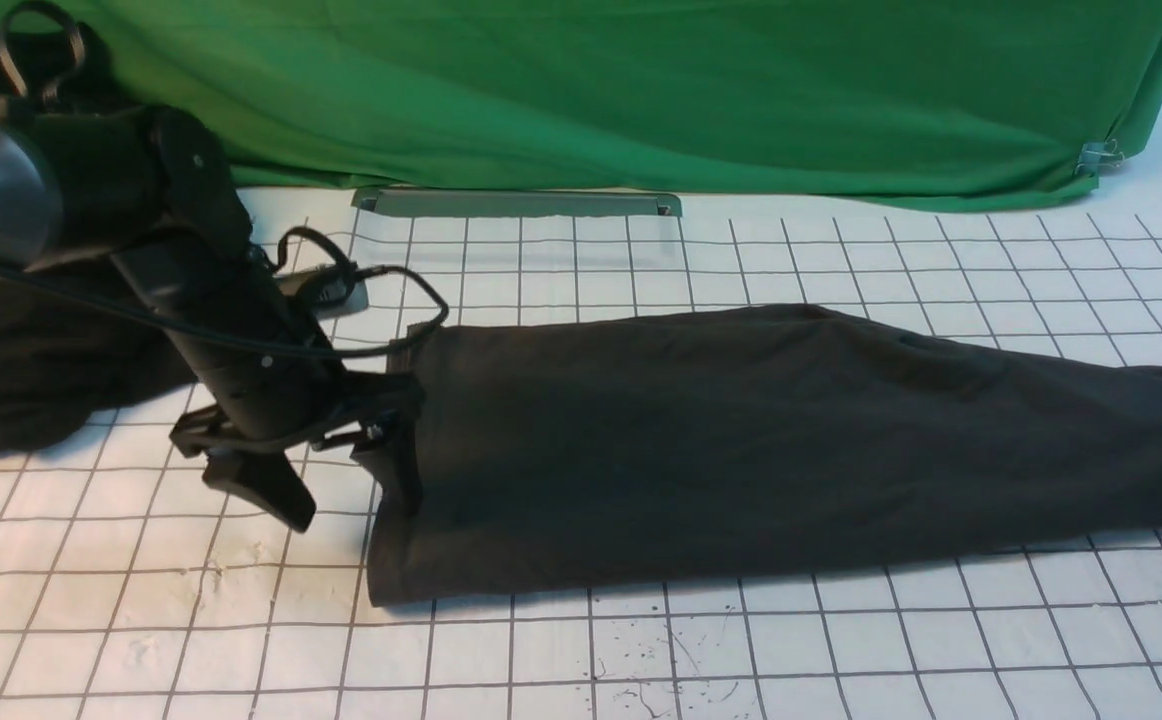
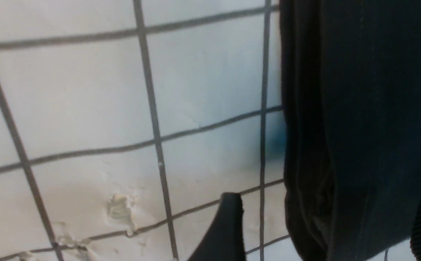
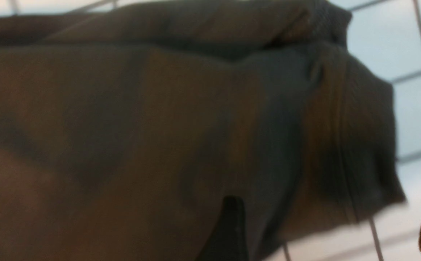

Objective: Fold a long-sleeved shirt over a white checkered tablecloth.

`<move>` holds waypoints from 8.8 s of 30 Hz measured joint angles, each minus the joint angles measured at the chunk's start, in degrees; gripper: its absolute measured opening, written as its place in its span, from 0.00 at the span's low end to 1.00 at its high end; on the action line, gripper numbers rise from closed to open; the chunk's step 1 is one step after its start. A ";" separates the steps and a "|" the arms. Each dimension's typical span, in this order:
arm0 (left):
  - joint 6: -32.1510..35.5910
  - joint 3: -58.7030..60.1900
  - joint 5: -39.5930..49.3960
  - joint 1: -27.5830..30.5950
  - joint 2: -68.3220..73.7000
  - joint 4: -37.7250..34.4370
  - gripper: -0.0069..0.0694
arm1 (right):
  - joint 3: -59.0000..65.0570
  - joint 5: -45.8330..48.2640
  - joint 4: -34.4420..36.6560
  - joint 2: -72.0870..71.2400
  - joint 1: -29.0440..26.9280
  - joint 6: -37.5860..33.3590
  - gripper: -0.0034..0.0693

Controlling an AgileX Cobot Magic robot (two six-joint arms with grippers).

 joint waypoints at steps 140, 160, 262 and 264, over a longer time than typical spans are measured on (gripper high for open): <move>-7.08 6.48 -3.89 -10.17 -14.00 0.36 0.27 | 24.08 0.01 0.19 -25.42 41.98 5.95 0.43; -10.43 22.02 -29.14 -13.59 -10.65 -0.96 0.65 | 25.62 -10.85 1.45 -10.17 42.16 5.81 0.51; -4.07 12.46 -18.29 -13.65 -26.36 1.23 0.09 | 52.02 -21.44 -4.93 -103.95 42.22 1.02 0.12; -4.07 12.46 -18.31 -13.65 -26.36 1.23 0.09 | 52.57 -21.78 -4.93 -103.95 42.22 1.02 0.12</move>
